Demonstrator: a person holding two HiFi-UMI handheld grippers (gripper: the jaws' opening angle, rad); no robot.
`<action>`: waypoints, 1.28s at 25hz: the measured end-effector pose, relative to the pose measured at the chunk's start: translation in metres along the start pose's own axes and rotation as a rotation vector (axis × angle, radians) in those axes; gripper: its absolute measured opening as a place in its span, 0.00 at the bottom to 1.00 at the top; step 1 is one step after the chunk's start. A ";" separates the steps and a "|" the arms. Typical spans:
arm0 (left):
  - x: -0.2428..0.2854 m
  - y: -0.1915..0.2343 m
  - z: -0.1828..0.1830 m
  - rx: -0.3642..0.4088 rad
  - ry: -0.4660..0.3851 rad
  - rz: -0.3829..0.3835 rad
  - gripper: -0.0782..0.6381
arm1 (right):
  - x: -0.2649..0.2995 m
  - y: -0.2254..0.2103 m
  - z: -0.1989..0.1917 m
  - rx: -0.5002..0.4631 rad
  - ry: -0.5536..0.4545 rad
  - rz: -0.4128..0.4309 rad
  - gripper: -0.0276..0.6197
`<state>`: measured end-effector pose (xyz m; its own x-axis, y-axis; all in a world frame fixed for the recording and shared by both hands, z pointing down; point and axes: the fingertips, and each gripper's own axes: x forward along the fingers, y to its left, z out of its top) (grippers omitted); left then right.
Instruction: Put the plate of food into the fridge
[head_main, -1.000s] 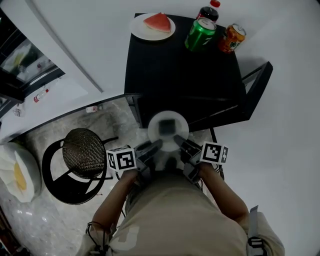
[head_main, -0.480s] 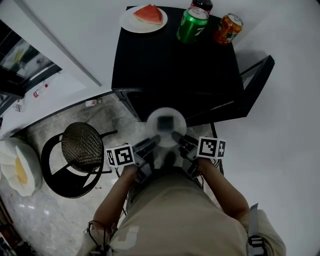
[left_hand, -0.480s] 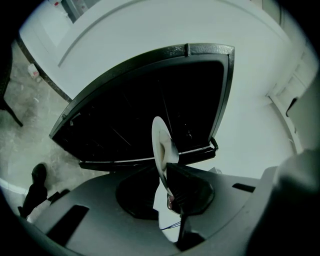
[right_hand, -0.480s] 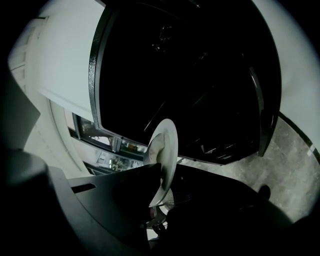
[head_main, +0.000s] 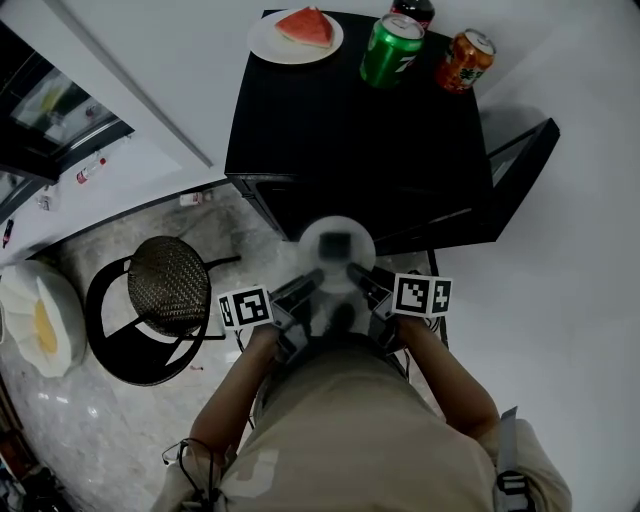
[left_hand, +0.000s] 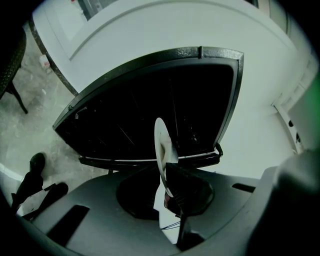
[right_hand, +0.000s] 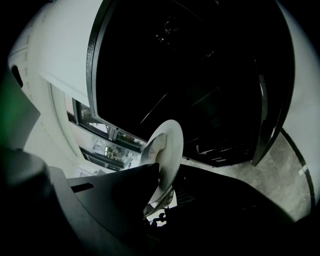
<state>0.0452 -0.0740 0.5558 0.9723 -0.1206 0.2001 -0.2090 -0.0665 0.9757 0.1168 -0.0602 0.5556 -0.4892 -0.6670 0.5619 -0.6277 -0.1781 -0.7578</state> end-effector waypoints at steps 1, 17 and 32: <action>0.000 0.001 0.000 -0.001 -0.001 0.002 0.17 | 0.000 -0.002 0.000 -0.019 0.005 -0.011 0.14; 0.002 0.007 0.003 -0.018 -0.027 -0.037 0.15 | 0.001 -0.012 -0.007 -0.132 0.045 -0.063 0.22; -0.001 0.018 0.002 -0.141 -0.053 -0.049 0.14 | 0.006 -0.016 -0.012 -0.147 0.084 -0.079 0.22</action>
<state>0.0403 -0.0773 0.5730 0.9734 -0.1731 0.1502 -0.1407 0.0655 0.9879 0.1169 -0.0526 0.5753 -0.4799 -0.5912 0.6482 -0.7449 -0.1157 -0.6570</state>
